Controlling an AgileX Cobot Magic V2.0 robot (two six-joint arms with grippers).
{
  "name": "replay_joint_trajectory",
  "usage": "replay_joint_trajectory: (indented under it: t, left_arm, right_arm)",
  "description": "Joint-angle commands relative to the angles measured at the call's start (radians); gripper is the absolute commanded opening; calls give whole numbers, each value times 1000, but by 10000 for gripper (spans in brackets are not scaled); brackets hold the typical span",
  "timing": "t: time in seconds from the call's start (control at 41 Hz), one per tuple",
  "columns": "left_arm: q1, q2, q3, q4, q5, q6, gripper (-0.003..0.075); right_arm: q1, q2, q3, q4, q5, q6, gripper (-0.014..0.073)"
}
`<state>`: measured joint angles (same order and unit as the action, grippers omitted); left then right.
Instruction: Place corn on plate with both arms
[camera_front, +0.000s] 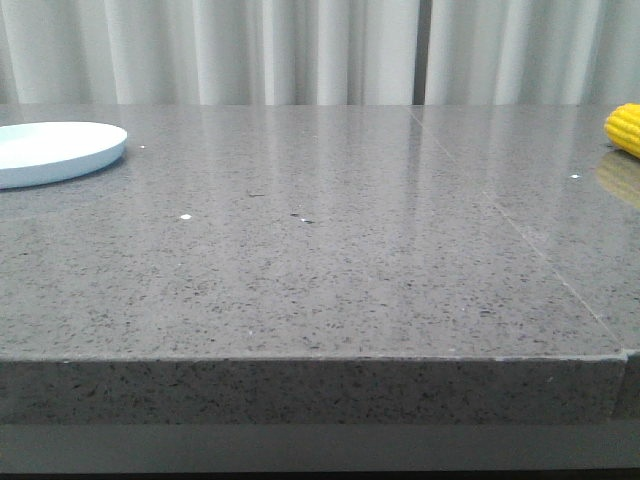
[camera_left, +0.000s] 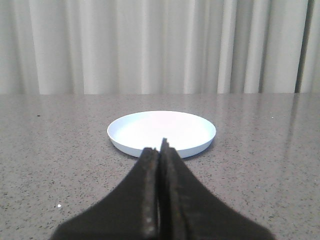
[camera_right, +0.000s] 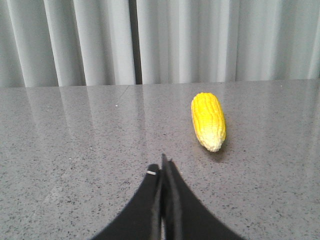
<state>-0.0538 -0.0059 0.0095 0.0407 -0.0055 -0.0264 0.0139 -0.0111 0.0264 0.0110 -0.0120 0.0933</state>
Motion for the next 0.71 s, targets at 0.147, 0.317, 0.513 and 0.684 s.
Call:
replay_joint_trajectory:
  t: [0.147, 0.317, 0.513, 0.684]
  left_arm:
    - [0, -17, 22, 0, -80, -9, -20]
    - [0, -17, 22, 0, -80, -9, -20]
    - [0, -17, 22, 0, -80, -9, -20]
    - [0, -17, 22, 0, -82, -9, -20]
  right_arm:
    - [-6, -17, -22, -5, -88, -5, -67]
    - [-6, -17, -22, -5, -88, -5, -67]
    - [-6, -17, -22, -5, -88, -5, -67]
    - [-5, -17, -22, -5, -108, -5, -67]
